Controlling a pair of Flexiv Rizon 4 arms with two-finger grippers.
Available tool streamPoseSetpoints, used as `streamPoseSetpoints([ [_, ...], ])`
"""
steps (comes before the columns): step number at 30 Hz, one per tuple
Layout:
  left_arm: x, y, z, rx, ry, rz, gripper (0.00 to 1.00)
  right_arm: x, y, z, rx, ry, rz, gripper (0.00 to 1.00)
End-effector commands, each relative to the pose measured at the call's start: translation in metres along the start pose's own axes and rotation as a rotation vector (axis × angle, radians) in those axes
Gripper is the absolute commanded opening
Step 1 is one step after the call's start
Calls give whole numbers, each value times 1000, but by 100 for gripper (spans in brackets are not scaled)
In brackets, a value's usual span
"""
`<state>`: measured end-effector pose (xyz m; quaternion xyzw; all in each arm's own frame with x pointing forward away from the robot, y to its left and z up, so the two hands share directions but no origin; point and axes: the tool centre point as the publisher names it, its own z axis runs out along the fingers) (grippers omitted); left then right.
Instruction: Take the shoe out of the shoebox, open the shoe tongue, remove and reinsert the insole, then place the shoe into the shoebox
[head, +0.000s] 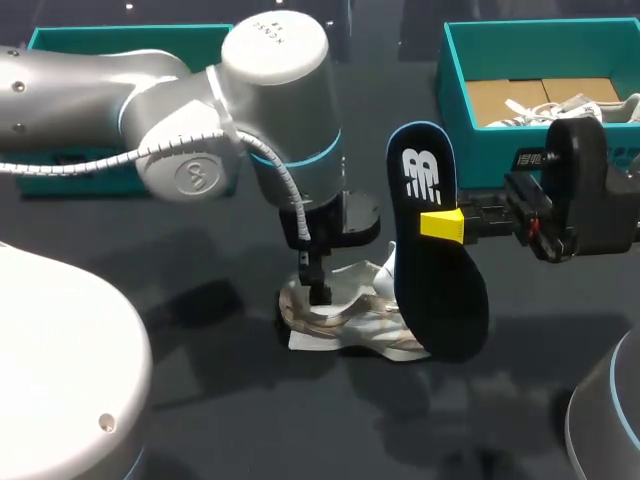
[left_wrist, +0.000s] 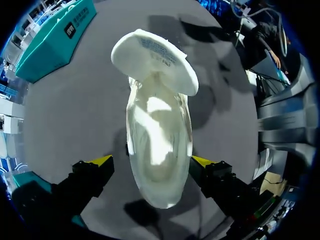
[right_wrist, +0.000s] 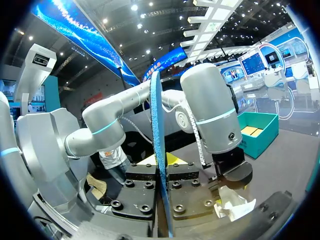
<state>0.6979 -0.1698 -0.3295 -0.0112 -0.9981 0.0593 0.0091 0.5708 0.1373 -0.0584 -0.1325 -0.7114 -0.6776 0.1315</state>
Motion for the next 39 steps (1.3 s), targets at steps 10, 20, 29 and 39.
streamPoseSetpoints([
  [10, -34, -26, 20, -56, 7, -5, 100, 2, -1, 1, 0, -5, 1, 0],
  [20, -37, -38, 41, -56, 16, -26, 80, 2, -1, 1, 0, -5, 1, 0],
  [29, -34, -42, 58, -77, 17, -39, 55, 2, -1, 1, 0, -5, 1, 0],
  [39, -27, -51, 63, -82, 26, -21, 44, 2, -1, 1, 0, -5, 1, 0],
])
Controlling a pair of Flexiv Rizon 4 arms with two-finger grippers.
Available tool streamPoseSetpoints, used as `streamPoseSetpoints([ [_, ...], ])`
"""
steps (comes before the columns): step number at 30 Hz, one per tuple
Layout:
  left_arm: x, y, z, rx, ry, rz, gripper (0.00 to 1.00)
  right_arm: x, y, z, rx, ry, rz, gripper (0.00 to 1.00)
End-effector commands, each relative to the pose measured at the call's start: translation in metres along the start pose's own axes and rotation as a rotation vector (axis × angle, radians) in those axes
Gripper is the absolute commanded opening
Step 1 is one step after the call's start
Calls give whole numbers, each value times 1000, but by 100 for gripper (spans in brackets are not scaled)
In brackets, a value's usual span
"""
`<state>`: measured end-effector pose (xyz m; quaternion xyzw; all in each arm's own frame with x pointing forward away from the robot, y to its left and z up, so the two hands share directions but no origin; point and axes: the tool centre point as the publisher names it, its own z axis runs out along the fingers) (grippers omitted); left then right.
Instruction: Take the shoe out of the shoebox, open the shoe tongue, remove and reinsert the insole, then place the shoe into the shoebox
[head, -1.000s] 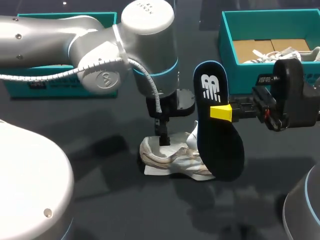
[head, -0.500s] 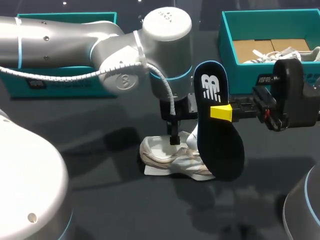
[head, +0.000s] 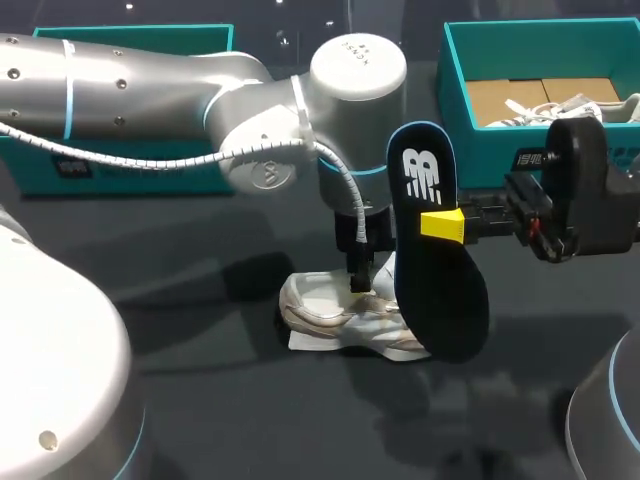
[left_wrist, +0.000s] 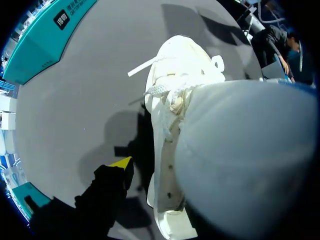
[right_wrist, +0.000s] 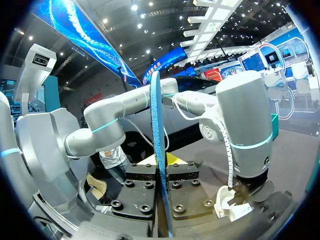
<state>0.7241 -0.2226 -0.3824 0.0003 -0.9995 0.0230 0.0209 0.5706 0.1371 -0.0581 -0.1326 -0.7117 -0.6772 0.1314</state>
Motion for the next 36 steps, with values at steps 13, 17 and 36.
streamPoseSetpoints([
  [13, 10, 1, 2, -21, 39, 35, 0, 2, -1, 1, 0, -5, 1, 0],
  [17, 11, 3, -8, -29, 92, 104, 0, 2, -1, 1, 0, -5, 1, 0],
  [36, 11, 3, -29, -28, 126, 268, 0, 2, -1, 1, 0, -5, 1, 0],
])
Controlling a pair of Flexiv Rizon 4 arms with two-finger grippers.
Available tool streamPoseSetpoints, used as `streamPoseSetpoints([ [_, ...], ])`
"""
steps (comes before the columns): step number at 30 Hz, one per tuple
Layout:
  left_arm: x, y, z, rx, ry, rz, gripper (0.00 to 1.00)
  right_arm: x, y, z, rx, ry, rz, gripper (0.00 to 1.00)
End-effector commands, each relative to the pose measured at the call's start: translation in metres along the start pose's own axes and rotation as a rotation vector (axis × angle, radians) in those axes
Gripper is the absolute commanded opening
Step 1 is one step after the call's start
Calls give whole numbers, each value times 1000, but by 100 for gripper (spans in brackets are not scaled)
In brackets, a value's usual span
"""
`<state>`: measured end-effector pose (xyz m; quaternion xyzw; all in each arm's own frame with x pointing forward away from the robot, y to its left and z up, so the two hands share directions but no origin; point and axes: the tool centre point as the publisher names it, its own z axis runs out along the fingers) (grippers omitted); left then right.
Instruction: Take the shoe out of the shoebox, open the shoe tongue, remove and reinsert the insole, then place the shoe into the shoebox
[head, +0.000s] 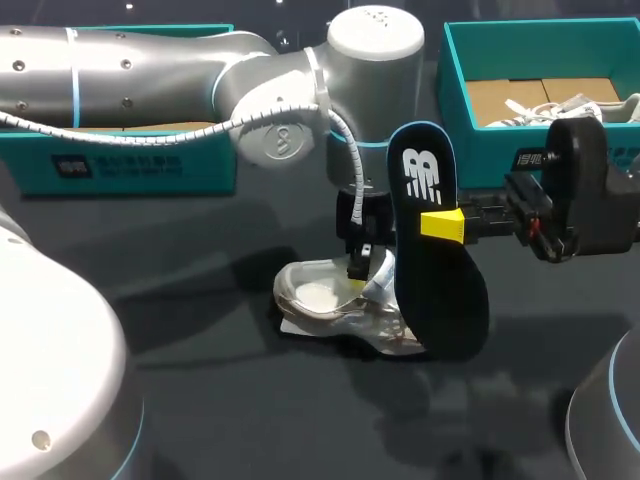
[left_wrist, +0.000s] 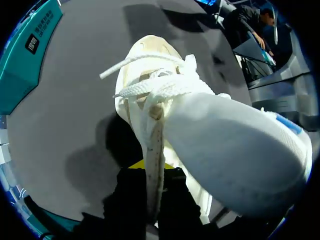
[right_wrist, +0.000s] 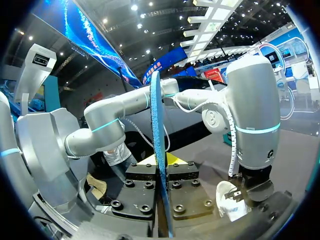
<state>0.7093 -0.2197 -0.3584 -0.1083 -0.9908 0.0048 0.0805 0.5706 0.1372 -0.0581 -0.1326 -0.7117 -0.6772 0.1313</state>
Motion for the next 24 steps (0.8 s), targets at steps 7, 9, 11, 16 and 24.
streamPoseSetpoints([
  [7, -19, 4, -39, -54, -150, 564, 0, 2, -1, 1, 0, -5, 1, 0],
  [9, -19, 4, -39, -54, -150, 564, 0, 2, -1, 1, 0, -5, 1, 0],
  [11, -19, 4, -39, -54, -150, 564, 0, 2, -1, 1, 0, -5, 1, 0],
  [16, -19, 4, -39, -54, -150, 564, 0, 2, -1, 1, 0, -5, 1, 0],
  [24, -23, 9, -45, 2, -120, 702, 0, 2, -1, 1, 0, -5, 1, 0],
])
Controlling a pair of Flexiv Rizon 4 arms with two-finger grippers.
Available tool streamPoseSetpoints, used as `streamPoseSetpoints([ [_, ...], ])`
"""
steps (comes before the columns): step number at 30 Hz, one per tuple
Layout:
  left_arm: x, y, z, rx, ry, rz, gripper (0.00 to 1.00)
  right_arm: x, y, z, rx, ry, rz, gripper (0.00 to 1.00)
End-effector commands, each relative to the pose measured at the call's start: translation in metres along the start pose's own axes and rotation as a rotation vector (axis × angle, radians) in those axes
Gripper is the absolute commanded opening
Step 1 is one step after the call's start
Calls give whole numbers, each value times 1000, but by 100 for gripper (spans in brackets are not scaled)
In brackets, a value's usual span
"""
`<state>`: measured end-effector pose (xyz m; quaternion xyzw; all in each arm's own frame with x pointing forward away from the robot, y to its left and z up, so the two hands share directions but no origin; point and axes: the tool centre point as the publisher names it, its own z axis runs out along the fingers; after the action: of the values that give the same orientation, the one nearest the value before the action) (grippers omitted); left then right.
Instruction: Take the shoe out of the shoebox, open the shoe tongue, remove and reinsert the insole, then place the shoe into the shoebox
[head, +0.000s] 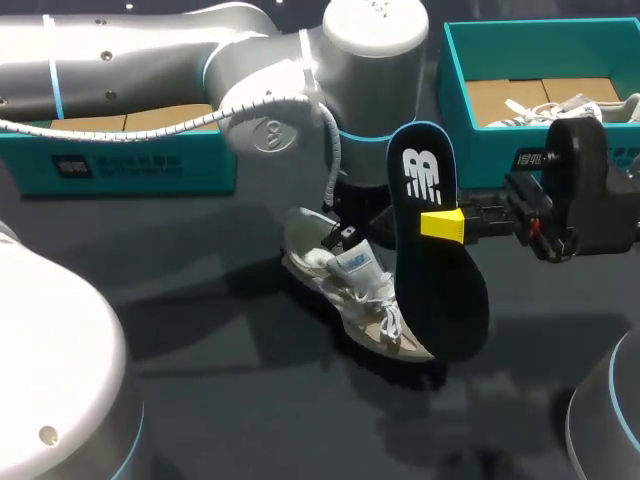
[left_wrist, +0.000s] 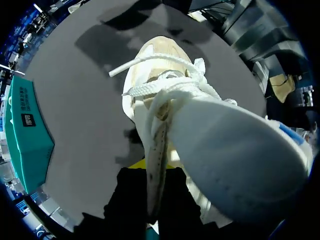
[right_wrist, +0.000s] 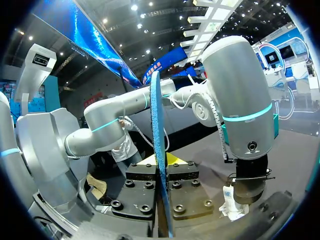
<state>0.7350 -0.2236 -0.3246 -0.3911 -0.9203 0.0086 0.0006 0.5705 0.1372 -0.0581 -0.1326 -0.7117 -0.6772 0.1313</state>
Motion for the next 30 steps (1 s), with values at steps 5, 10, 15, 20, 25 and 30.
streamPoseSetpoints([
  [5, 0, 13, -13, 143, -2, 253, 0, 2, -1, 1, 0, -5, 1, 0],
  [10, 10, 12, -19, 167, -29, 414, 0, 2, -1, 1, 0, -5, 1, 0],
  [15, 22, 5, -20, 151, -65, 525, 0, 2, -1, 1, 0, -5, 1, 0],
  [20, 35, -3, -14, 116, -95, 603, 0, 2, -1, 1, 0, -5, 1, 0],
  [25, 38, -7, -7, 89, -88, 625, 0, 2, -1, 1, 0, -5, 1, 0],
  [30, 35, -10, 1, 81, -79, 637, 0, 2, -1, 1, 0, -5, 1, 0],
])
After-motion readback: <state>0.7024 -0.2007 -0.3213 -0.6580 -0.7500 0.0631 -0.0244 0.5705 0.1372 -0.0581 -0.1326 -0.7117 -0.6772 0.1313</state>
